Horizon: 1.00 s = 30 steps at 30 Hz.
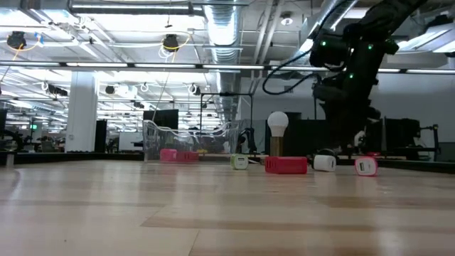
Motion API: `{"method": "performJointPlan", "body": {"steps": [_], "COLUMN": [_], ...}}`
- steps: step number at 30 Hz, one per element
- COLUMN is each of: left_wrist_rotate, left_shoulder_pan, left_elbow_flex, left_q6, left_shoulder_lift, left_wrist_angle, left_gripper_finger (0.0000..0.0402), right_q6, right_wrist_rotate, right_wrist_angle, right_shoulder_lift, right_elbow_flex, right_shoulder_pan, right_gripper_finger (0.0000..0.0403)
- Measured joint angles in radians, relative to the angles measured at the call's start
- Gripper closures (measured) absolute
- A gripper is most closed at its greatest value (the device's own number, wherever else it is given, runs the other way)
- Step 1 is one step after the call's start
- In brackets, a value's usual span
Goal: Pick & Place Office items
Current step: Put the white black charger adapter into the transparent bin
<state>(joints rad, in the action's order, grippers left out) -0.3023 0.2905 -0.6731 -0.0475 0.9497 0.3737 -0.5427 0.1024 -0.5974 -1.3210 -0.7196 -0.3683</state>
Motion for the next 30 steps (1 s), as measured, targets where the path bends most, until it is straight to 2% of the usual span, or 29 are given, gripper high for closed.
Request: {"method": "performJointPlan", "body": {"steps": [5,11,19,30], "left_wrist_rotate": [0.000,0.000,0.000,0.000], "left_shoulder_pan": [0.000,0.000,0.000,0.000], "left_elbow_flex": [0.000,0.000,0.000,0.000], "left_q6": [0.000,0.002,0.002,0.001], "left_shoulder_lift": [0.000,0.000,0.000,0.000], "left_wrist_angle": [0.001,0.001,0.001,0.001], "left_gripper_finger": [0.0105,0.0105,0.0105,0.0105], "right_q6": [-0.066,-0.112,-0.105,-0.056], "right_wrist_rotate": [0.000,0.026,0.036,0.023], "right_wrist_angle": [0.021,0.058,0.112,0.097], "right_shoulder_lift": [0.026,-0.044,-0.157,-0.315], "right_elbow_flex": [0.000,0.000,-0.008,-0.112], "right_shoulder_pan": [0.088,0.162,0.133,0.124], "right_gripper_finger": [0.0159,0.0159,0.0159,0.0159]}}
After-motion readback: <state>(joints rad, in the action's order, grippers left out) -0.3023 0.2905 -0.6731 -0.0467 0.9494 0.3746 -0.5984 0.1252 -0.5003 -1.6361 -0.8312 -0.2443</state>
